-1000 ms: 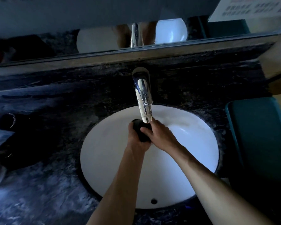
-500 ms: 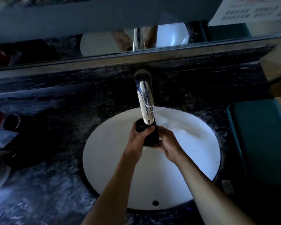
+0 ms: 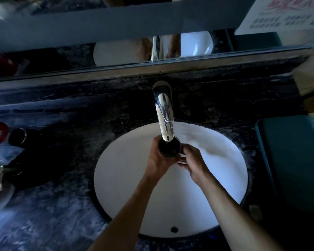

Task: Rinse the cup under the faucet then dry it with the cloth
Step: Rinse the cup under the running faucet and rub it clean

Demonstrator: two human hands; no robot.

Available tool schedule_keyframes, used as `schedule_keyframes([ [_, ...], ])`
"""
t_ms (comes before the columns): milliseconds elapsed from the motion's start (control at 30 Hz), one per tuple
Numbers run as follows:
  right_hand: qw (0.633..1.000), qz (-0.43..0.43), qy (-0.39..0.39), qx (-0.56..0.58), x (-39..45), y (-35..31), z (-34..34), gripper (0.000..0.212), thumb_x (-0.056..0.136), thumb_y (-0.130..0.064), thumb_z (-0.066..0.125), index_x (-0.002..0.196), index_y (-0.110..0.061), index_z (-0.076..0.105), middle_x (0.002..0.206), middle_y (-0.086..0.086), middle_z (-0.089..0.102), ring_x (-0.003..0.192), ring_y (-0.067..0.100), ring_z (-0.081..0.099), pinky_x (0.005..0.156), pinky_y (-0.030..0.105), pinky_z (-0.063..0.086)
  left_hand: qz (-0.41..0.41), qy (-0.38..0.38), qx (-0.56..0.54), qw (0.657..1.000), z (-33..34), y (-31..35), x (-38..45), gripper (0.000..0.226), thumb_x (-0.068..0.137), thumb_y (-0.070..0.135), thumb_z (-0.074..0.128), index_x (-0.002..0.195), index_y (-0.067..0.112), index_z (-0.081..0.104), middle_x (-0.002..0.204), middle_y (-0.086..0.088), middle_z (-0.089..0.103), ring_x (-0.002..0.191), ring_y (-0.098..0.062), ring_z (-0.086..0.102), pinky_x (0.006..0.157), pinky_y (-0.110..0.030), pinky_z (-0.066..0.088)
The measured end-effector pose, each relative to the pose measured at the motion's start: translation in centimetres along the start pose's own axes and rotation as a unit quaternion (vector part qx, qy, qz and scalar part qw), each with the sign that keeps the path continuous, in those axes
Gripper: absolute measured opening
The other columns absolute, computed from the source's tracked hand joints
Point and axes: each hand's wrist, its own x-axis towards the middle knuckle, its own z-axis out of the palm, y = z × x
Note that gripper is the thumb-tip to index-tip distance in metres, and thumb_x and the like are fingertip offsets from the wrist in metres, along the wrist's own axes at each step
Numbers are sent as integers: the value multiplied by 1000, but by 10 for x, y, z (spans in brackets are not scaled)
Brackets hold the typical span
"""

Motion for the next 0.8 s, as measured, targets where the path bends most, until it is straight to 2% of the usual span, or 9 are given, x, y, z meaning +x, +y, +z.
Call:
schedule_keyframes([
  [67, 1000, -2, 1, -12, 1, 1, 1, 26, 103, -21, 43, 107, -15, 68, 104, 5, 73, 87, 22, 66, 82, 37, 53, -3, 12, -4, 1000, 1, 2, 1, 73, 73, -11, 87, 131, 6, 46, 115, -9, 68, 106, -18, 70, 87, -35, 60],
  [133, 1000, -6, 13, -15, 3, 2, 2, 25, 102, -23, 46, 112, -16, 68, 110, 7, 71, 90, 23, 66, 78, 35, 50, 4, 28, -18, 999, -1, 4, 2, 73, 74, -8, 88, 131, 11, 47, 115, -10, 68, 108, -20, 70, 90, -37, 60],
  [233, 1000, -4, 26, -11, 4, 4, 1, 28, 102, -19, 43, 114, -12, 67, 116, 12, 70, 93, 25, 66, 78, 36, 49, 7, 10, 0, 1000, -3, 4, 0, 74, 75, -9, 87, 132, 16, 47, 118, -3, 67, 105, -5, 68, 91, -27, 57],
  [333, 999, -2, 35, -2, 4, 5, 0, 29, 103, -24, 44, 117, -11, 66, 118, 12, 68, 96, 27, 66, 78, 35, 50, 13, 50, -7, 999, -6, 0, 3, 73, 74, -9, 87, 130, 18, 50, 119, -3, 66, 107, -10, 67, 93, -33, 58],
  [433, 999, 0, 33, -12, 3, 5, 0, 32, 105, -29, 41, 124, -12, 61, 120, 8, 67, 104, 27, 66, 80, 35, 50, 17, -2, 19, 1000, -7, 0, 4, 77, 73, -14, 85, 132, 17, 48, 119, -2, 66, 106, -1, 66, 92, -26, 56],
  [533, 999, -8, 19, -34, 0, 3, 1, 31, 105, -27, 42, 124, -13, 61, 120, 8, 67, 106, 27, 66, 84, 37, 52, 26, 13, 16, 999, -8, -3, 4, 77, 73, -12, 86, 131, 22, 49, 120, -4, 67, 108, -5, 67, 91, -29, 58],
  [600, 999, -21, 22, -37, -2, 1, 1, 26, 103, -25, 45, 117, -14, 63, 114, 7, 68, 103, 27, 66, 84, 38, 52, 26, 6, 20, 999, -7, -2, 4, 78, 73, -11, 87, 128, 29, 49, 121, 0, 67, 108, -1, 66, 91, -24, 56],
  [733, 983, -125, 67, -119, -11, -9, 5, 13, 95, -28, 52, 96, -28, 65, 96, -2, 67, 83, 17, 62, 76, 36, 51, 16, 32, -12, 999, -9, -2, 7, 73, 74, -14, 84, 130, 17, 49, 120, -3, 66, 103, -2, 65, 84, -21, 57],
  [800, 966, -198, 106, -129, -27, -28, 8, 10, 96, -25, 54, 93, -24, 64, 89, -4, 65, 74, 12, 57, 70, 30, 48, 21, 30, -27, 999, -9, 0, 9, 71, 75, -20, 80, 131, 9, 48, 118, -8, 63, 96, 2, 64, 75, -16, 56],
])
